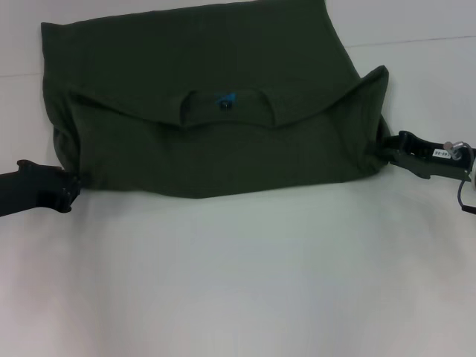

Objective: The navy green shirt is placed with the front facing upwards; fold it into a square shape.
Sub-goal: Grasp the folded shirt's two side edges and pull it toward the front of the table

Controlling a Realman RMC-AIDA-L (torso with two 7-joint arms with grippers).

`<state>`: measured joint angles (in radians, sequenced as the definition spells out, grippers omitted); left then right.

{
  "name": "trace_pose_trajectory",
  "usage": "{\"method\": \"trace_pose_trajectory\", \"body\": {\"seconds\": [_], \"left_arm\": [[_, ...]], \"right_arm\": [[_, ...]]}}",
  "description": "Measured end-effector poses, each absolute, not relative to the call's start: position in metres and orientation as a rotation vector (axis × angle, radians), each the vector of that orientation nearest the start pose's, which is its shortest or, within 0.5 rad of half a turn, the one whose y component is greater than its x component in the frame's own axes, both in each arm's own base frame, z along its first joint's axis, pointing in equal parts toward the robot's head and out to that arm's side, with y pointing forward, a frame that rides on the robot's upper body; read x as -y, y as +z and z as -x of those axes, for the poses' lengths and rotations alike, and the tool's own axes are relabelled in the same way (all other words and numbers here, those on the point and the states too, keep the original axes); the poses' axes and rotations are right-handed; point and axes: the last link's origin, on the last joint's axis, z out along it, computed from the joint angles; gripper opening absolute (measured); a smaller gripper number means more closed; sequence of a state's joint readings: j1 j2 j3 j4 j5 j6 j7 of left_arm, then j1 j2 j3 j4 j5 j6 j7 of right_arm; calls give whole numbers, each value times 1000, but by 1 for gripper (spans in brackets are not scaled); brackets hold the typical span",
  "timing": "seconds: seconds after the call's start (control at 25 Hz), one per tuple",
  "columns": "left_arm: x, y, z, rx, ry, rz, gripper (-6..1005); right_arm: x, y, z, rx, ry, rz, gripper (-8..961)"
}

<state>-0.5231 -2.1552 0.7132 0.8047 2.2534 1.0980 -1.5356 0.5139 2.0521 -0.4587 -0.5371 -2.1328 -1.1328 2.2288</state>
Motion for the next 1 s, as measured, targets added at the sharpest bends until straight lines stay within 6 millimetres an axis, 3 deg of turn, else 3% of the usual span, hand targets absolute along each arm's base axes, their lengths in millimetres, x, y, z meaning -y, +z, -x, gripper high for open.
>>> {"method": "trace_pose_trajectory", "body": {"seconds": [0.36, 0.68, 1.0], "left_arm": [[-367, -1, 304, 740, -184, 2410, 20], [-357, 14, 310, 806, -288, 2401, 21], [-330, 21, 320, 873, -360, 2428, 20]], "right_arm": [[-343, 18, -355, -1863, 743, 1747, 26], [-321, 31, -365, -1834, 854, 1743, 26], [-305, 35, -366, -1809, 873, 1826, 26]]}}
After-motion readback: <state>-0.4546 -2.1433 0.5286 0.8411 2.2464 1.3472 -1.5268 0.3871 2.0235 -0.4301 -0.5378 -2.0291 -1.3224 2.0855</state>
